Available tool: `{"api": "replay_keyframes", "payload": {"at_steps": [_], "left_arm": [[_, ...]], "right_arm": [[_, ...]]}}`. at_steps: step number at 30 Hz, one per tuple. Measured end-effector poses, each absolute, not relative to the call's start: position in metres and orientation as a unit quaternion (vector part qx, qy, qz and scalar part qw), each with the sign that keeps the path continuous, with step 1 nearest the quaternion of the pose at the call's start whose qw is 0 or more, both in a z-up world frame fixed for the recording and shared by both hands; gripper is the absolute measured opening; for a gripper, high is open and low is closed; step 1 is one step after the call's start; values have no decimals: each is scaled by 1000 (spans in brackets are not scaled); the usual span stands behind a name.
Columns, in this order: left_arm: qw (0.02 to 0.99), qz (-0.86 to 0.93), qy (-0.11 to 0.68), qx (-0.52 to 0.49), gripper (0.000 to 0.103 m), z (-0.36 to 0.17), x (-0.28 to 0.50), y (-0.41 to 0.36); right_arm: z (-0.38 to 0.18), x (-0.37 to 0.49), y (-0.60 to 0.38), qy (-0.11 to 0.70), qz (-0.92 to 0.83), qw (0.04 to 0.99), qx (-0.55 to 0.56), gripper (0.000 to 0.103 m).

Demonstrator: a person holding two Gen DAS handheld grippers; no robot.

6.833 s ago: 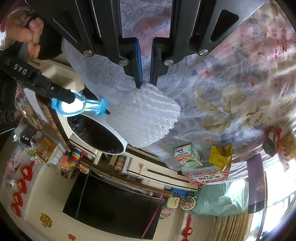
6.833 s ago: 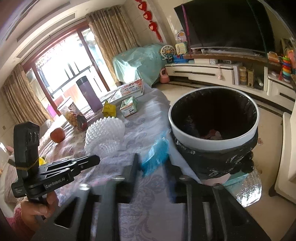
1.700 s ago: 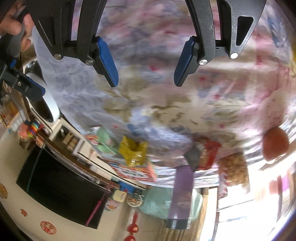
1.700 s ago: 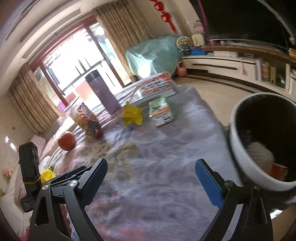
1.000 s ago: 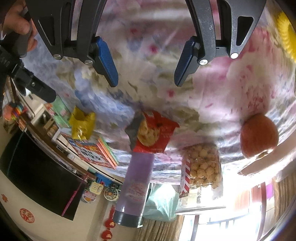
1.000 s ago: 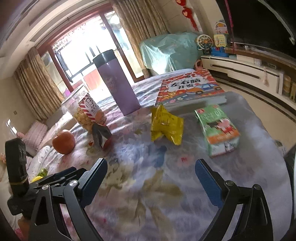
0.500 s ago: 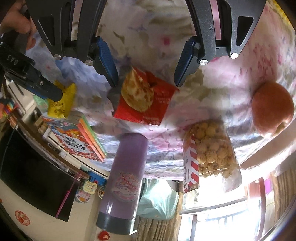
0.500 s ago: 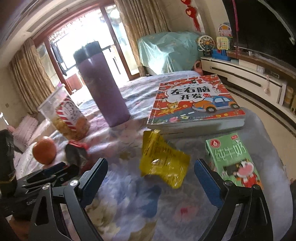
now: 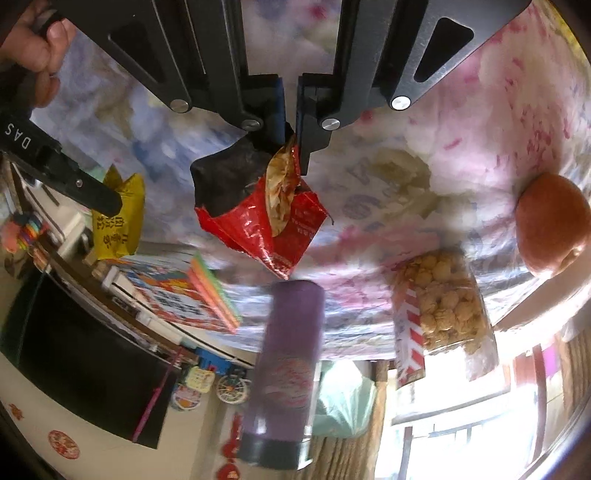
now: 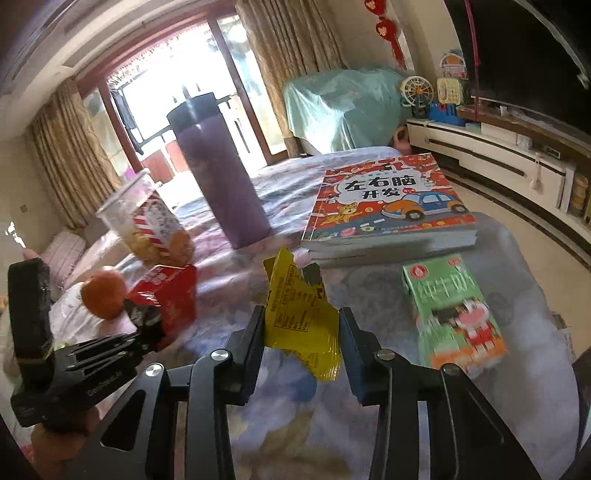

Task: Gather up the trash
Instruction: 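Carry the red chip bag and yellow snack bag over the trash bin with both tools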

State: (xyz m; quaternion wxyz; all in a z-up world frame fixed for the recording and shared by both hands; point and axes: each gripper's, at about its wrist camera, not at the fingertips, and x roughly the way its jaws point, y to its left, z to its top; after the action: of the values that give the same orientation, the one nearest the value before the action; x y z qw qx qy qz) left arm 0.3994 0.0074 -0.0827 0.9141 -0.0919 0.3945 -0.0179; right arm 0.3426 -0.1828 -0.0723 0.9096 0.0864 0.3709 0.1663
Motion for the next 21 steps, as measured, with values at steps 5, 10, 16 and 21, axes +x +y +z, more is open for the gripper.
{"api": "replay_keyframes", "payload": {"at_steps": [5,10,16,21], "left_arm": [[918,-42,387,-81,2,-72,372,-13],[917,-68,386,-75,2,-63,344,-34],[912,-105,392,-57,2,-55,317,-68],[910,-128,392,-49,2,-47,301,-91]], "right_arm": [[-63,313,-199,364,167,911,98,39],[-56,283,-220,359,157,914,109,39],[-49,250,-245,352,142,918,120,39],[-44,225,-268,344,127,921,131,39]]}}
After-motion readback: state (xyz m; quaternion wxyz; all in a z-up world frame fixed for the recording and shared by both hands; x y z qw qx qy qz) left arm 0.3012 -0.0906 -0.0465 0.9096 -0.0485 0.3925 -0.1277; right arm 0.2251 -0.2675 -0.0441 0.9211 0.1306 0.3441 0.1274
